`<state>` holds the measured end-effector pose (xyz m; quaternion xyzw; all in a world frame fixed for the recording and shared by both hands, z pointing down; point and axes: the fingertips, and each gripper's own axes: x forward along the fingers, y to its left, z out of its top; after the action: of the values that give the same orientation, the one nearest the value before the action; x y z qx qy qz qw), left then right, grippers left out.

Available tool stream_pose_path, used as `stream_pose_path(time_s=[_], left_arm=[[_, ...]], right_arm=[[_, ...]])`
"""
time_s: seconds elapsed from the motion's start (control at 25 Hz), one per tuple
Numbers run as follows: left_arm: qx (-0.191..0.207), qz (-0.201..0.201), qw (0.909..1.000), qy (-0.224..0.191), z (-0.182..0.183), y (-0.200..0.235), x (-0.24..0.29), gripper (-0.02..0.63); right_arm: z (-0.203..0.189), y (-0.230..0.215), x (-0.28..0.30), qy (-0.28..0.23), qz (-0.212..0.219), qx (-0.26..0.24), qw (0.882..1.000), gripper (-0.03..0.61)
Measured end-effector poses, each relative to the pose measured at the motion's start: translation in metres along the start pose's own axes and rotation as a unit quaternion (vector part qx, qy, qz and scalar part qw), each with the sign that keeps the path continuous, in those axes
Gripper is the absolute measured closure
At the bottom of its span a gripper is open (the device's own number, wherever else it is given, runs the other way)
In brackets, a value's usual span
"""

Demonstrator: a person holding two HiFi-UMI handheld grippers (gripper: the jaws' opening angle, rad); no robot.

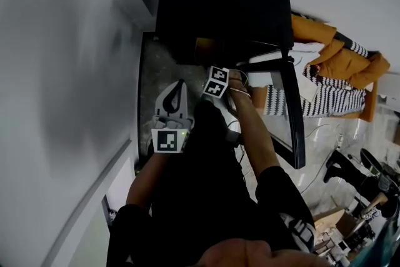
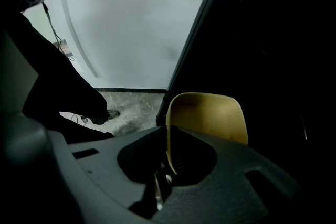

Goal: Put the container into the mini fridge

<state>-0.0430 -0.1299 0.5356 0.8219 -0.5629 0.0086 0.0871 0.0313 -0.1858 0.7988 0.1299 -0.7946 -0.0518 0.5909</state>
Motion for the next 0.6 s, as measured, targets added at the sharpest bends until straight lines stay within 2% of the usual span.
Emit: stream_pose_path(time_s=[0.6], left_arm=[[0.007,0.012,0.9999,-0.006,-0.034,0.008,0.01,0.612]], right_arm=[[-0.009,-0.032,0.063,0.01,-0.015,-0.012,1.0,0.566]])
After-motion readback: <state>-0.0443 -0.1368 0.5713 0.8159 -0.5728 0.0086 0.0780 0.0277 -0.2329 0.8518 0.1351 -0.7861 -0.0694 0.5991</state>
